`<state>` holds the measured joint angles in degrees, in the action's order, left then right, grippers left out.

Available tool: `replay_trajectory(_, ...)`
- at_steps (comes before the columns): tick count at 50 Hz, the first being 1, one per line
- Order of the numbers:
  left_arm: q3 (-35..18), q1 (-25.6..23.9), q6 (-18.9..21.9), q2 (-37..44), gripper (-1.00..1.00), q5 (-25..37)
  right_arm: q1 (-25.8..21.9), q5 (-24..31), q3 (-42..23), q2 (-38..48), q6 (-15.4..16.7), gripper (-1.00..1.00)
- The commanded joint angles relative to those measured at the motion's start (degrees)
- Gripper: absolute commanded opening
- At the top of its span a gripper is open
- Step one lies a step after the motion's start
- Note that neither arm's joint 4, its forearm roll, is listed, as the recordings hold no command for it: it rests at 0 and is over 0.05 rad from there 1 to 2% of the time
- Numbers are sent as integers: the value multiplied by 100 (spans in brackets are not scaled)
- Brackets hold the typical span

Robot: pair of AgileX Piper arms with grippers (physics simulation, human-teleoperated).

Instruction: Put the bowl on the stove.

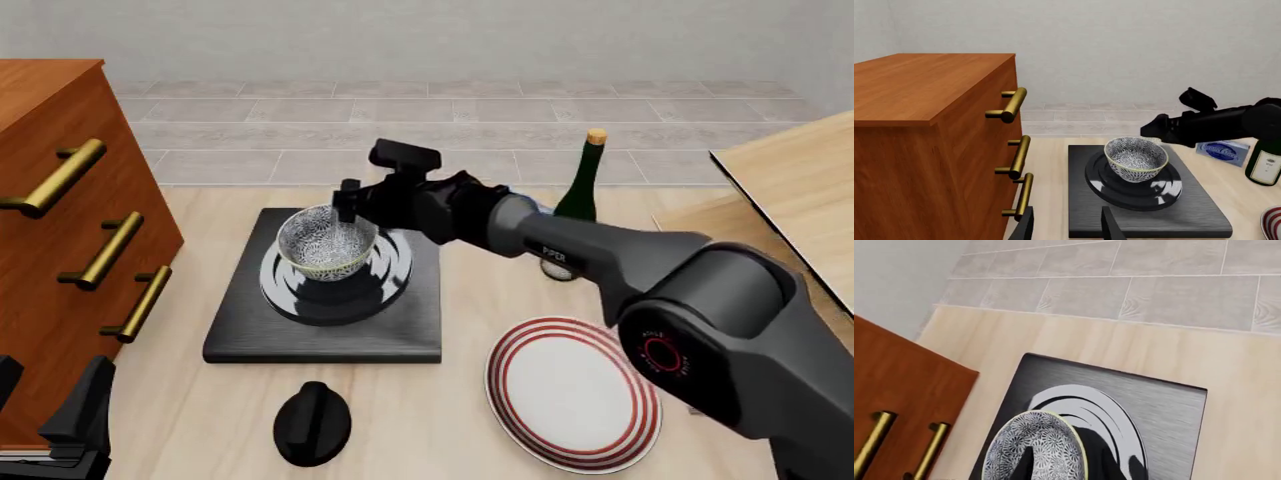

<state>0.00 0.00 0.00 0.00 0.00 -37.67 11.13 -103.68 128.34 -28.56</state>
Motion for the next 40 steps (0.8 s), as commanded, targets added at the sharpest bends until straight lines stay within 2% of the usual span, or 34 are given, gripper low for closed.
replay_trajectory(1,0,0,0,0,100,0,19,119,61,-300,140,100)
replay_trajectory(8,0,0,0,0,100,0,10,79,294,-608,277,100)
replay_trajectory(21,0,0,0,0,100,0,-157,-302,1309,-1512,493,100)
replay_trajectory(40,0,0,0,0,100,0,-378,-1229,3055,-2907,366,100)
